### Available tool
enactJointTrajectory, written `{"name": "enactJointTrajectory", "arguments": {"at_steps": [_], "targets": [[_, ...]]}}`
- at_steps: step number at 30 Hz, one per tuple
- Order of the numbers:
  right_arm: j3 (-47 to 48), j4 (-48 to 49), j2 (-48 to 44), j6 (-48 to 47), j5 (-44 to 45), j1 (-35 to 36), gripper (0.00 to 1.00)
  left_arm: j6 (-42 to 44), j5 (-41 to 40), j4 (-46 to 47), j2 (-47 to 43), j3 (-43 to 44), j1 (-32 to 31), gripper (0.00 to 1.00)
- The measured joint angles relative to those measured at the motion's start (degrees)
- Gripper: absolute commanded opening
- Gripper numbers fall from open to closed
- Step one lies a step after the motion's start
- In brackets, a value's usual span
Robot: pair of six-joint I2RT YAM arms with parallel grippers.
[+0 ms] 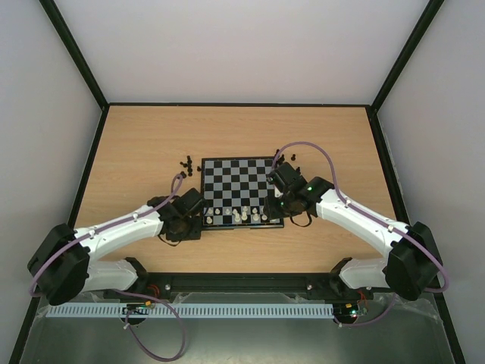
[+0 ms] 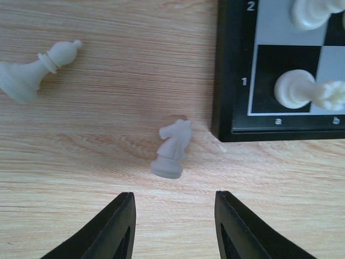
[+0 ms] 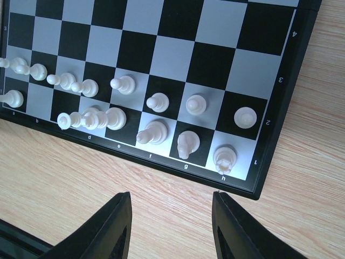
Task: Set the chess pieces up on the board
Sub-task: Pick up the chess piece at the center of the board.
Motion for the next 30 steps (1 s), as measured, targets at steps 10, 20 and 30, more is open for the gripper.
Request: {"name": "enactJointTrajectory", "arguments": {"at_steps": [10,20,30], "targets": [[-0.04,0.17,0.0,-0.24,-0.31,-0.07,0.42,-0.39,-1.53,2.73,3.37,-2.21,-0.09,0.49],[-0.07,0.28,0.0,-0.42,-0.28,-0.07,0.41,0.74,-1.64,6.64,6.86,-2.71,-0.09,0.32],[-0.2,0.33,0.0,-0.42,-0.26,-0.11,0.41,1.11,-1.62,7.93,7.1,-2.84,-0.11,0.15]]}}
